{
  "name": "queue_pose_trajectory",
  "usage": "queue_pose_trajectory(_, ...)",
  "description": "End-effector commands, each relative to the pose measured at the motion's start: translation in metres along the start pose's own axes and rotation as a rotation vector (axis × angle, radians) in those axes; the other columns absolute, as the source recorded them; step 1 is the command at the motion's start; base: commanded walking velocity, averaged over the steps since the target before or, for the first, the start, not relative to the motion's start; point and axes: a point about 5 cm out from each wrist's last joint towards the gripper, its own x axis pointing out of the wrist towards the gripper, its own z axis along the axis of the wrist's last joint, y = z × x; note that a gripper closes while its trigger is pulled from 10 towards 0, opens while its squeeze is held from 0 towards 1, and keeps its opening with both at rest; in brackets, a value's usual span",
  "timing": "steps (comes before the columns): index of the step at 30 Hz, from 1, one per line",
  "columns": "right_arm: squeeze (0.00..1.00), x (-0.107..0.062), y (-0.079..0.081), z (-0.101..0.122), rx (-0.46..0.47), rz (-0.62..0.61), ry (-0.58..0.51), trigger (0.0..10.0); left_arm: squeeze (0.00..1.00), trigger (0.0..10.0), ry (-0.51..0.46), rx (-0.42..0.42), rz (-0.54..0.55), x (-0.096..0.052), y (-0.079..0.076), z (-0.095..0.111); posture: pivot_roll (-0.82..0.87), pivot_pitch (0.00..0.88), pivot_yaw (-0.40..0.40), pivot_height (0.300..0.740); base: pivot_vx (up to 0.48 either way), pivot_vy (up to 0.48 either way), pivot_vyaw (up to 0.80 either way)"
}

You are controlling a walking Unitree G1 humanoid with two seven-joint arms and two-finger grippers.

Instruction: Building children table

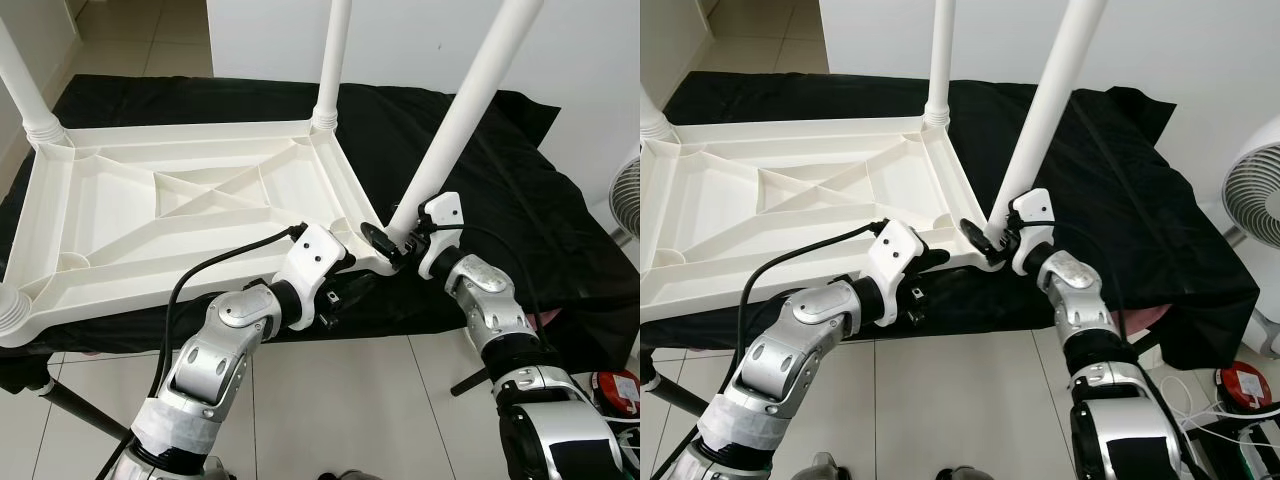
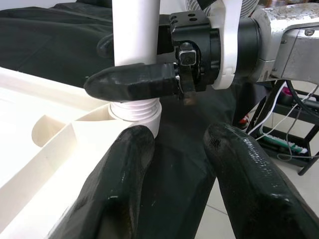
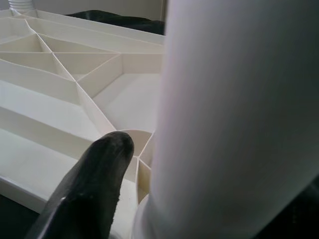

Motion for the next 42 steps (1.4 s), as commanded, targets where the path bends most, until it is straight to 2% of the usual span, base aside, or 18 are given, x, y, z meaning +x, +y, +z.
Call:
queue_pose_trajectory(1,0.0,-0.003,0.003,-0.01,0.019,0.046,0.05,0.0,0.0,10.0,0.009,0.008,0.016,0.002,-0.001,-0.002,0.06,0.021,-0.094,0.74,0.0,0.0,0.0)
queue_pose_trajectory(10,0.0,-0.008,0.003,-0.018,0.071,0.012,0.046,0.0,0.0,10.0,0.007,0.007,0.012,0.001,-0.003,-0.003,0.05,0.019,-0.088,0.74,0.0,0.0,0.0)
queue_pose_trajectory(11,0.0,-0.008,0.003,-0.019,0.083,-0.03,0.038,2.2,0.0,10.0,0.007,0.007,0.009,0.001,-0.004,-0.003,0.05,0.021,-0.087,0.74,0.0,0.0,0.0)
queue_pose_trajectory(12,0.0,-0.007,0.003,-0.019,0.096,-0.06,0.033,7.5,0.0,10.0,0.007,0.007,0.008,0.002,-0.004,-0.003,0.05,0.021,-0.087,0.74,0.0,0.0,0.0)
queue_pose_trajectory(15,0.0,-0.007,0.003,-0.02,0.105,-0.08,0.03,7.5,0.0,10.0,0.008,0.007,0.007,0.002,-0.004,-0.003,0.05,0.021,-0.087,0.74,0.0,0.0,0.0)
queue_pose_trajectory(16,0.0,-0.006,0.005,-0.021,0.11,-0.106,0.028,10.0,0.0,10.0,0.008,0.007,0.006,0.002,-0.004,-0.003,0.05,0.024,-0.086,0.74,0.0,0.0,0.0)
queue_pose_trajectory(19,0.0,-0.005,0.007,-0.022,0.109,-0.124,0.03,10.0,0.0,10.0,0.008,0.007,0.006,0.002,-0.004,-0.003,0.05,0.025,-0.085,0.74,0.0,0.0,0.0)
queue_pose_trajectory(24,0.0,-0.004,0.014,-0.025,0.129,-0.273,0.039,10.0,0.0,10.0,0.013,0.007,0.005,0.001,-0.004,-0.004,0.05,0.035,-0.083,0.74,0.0,0.0,0.0)
queue_pose_trajectory(26,0.0,-0.004,0.014,-0.025,0.129,-0.273,0.039,10.0,0.0,10.0,0.013,0.007,0.005,0.001,-0.004,-0.004,0.05,0.035,-0.083,0.74,0.0,0.0,0.0)
queue_pose_trajectory(28,0.0,-0.004,0.019,-0.026,0.164,-0.381,0.034,10.0,0.0,10.0,0.013,0.005,0.005,0.0,-0.004,-0.004,0.05,0.041,-0.082,0.74,0.0,0.0,0.0)
queue_pose_trajectory(29,0.0,-0.004,0.019,-0.026,0.164,-0.381,0.034,10.0,0.0,10.0,0.013,0.005,0.005,0.0,-0.004,-0.004,0.05,0.041,-0.082,0.74,0.0,0.0,0.0)
queue_pose_trajectory(30,0.0,-0.004,0.024,-0.027,0.184,-0.477,0.036,10.0,0.0,10.0,0.013,0.002,0.006,0.0,-0.004,-0.004,0.05,0.05,-0.085,0.74,0.0,0.0,0.0)
queue_pose_trajectory(34,0.0,-0.004,0.027,-0.028,0.198,-0.511,0.042,10.0,0.0,10.0,0.013,0.0,0.006,0.0,-0.005,-0.004,0.05,0.053,-0.085,0.74,0.0,0.0,0.0)
queue_pose_trajectory(36,0.0,-0.005,0.036,-0.027,0.22,-0.625,0.036,10.0,0.0,10.0,0.016,-0.003,0.008,-0.001,-0.005,-0.004,0.05,0.059,-0.087,0.74,0.0,0.0,0.0)
queue_pose_trajectory(41,0.0,-0.005,0.042,-0.027,0.219,-0.685,0.043,10.0,0.0,10.0,0.017,-0.005,0.009,-0.001,-0.005,-0.005,0.05,0.061,-0.088,0.74,0.0,0.0,0.0)
queue_pose_trajectory(42,0.0,-0.003,0.053,-0.026,0.246,-0.733,0.047,10.0,0.0,10.0,0.019,-0.005,0.012,-0.003,-0.005,-0.005,0.05,0.062,-0.089,0.74,0.0,0.0,0.0)
